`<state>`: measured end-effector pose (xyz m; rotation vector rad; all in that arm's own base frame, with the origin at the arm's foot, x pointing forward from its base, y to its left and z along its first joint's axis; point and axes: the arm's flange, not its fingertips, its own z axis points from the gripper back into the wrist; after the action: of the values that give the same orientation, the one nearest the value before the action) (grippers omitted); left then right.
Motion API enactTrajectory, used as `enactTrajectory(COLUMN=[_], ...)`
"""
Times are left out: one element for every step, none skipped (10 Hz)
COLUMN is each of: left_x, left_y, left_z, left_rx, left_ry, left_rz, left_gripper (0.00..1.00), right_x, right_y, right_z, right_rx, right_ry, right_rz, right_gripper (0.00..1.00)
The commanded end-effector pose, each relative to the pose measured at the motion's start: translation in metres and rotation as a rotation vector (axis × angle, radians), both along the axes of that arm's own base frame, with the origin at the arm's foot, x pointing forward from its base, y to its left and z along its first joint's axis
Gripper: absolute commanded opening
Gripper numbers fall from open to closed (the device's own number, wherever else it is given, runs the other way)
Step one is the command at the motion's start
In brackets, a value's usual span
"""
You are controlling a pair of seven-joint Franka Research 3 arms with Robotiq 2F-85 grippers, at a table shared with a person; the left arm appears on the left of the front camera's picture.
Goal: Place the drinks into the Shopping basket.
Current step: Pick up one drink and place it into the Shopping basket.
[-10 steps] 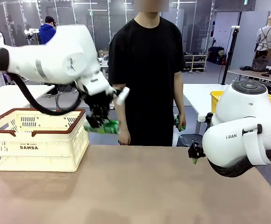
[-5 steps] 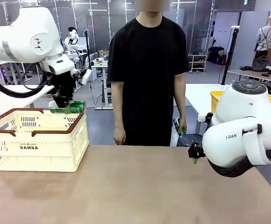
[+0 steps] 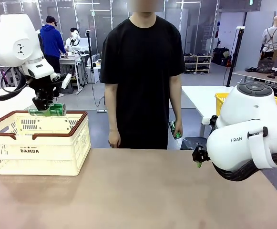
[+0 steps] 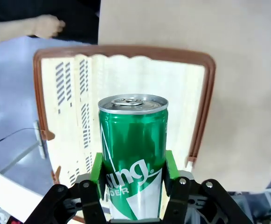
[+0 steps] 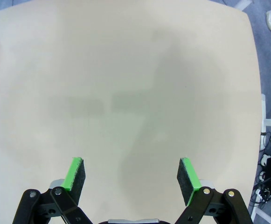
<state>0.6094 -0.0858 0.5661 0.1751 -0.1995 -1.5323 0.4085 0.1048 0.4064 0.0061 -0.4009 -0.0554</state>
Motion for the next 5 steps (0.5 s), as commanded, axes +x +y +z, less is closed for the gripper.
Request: enactTrajectory(left_x=[0.012,0.0,0.0,0.0,0.0], left_y=[0.005,0.0,0.0,0.0,0.0], left_z=[-0.001,0.0,0.0,0.0,0.0], left_rx=[-0.013,0.0,0.0,0.0,0.0], left_ry=[0.006,0.0,0.0,0.0,0.0], left_rz=[-0.02,0.0,0.0,0.0,0.0], left_gripper=[0.58,0.58,0.58,0.58,0.58], right_x=[0.001,0.001,0.001,0.001,0.001], right_y=[0.0,0.0,0.0,0.0,0.0], right_z=[-0.001,-0.001,-0.001,-0.001,-0.001], right_rx=[0.001,0.001,0.001,0.001,0.001], right_ry=[-0.002,-0.002,-0.002,-0.002,-0.002], right_rz=[0.0,0.0,0.0,0.0,0.0], right_gripper=[1.0,1.0,1.0,1.0,1.0])
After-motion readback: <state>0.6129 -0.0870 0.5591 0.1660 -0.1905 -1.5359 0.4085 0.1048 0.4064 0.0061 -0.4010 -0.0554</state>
